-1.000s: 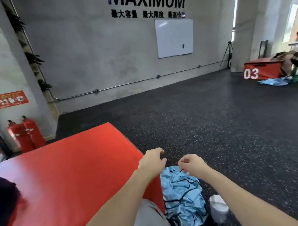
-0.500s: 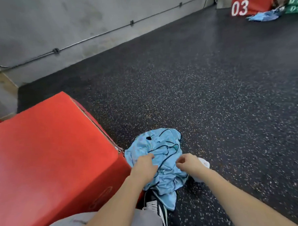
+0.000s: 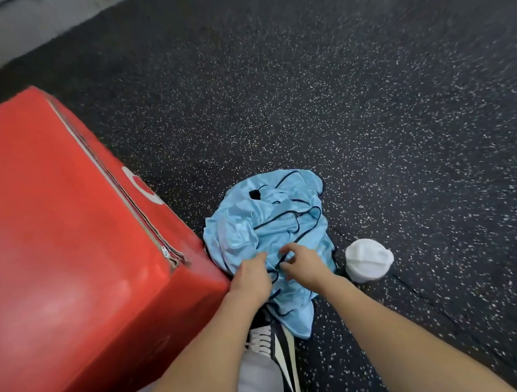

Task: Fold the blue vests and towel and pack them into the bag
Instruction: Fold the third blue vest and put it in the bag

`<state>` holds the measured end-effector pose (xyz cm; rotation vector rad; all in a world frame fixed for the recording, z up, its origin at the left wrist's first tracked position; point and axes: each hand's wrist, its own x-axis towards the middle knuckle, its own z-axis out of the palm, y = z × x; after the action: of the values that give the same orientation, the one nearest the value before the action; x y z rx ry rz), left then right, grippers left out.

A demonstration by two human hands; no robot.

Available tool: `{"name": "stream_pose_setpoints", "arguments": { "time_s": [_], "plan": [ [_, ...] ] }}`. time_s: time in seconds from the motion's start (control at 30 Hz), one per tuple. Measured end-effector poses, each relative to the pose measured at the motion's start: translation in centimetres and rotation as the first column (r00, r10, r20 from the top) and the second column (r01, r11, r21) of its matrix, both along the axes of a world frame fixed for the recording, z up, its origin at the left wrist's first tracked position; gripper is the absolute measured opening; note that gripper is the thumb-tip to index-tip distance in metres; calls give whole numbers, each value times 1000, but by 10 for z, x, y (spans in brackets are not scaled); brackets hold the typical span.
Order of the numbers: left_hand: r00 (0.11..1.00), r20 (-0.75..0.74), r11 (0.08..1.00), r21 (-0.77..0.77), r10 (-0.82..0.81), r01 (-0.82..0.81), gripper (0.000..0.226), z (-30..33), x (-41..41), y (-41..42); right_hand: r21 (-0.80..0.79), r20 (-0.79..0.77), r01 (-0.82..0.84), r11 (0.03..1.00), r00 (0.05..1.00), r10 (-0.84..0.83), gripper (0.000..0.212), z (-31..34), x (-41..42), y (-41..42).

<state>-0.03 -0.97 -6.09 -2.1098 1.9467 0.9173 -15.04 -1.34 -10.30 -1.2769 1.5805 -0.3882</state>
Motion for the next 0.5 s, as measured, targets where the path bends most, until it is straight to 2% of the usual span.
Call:
{"name": "stream_pose_setpoints", "arguments": {
  "time_s": [0.17,0.27,0.37,0.5],
  "plan": [
    [998,-27,998,31,53,-52,47,-14,6,-12,7,28,-49,999,998,49,19,-20,7,-1],
    [997,-33,997,-21,70,-71,44,-18,11,-12,30,40,-99,995,994,98,24,-21,8,4],
    [992,-83,992,-79,95,-101,38,-14,8,-11,-6,8,-123,992,992,123,14,-15,13,10],
    [973,-194,987,-83,123,-141,36,-2,5,-8,-78,0,-45,996,999,45,39,-4,21,16]
  ]
}}
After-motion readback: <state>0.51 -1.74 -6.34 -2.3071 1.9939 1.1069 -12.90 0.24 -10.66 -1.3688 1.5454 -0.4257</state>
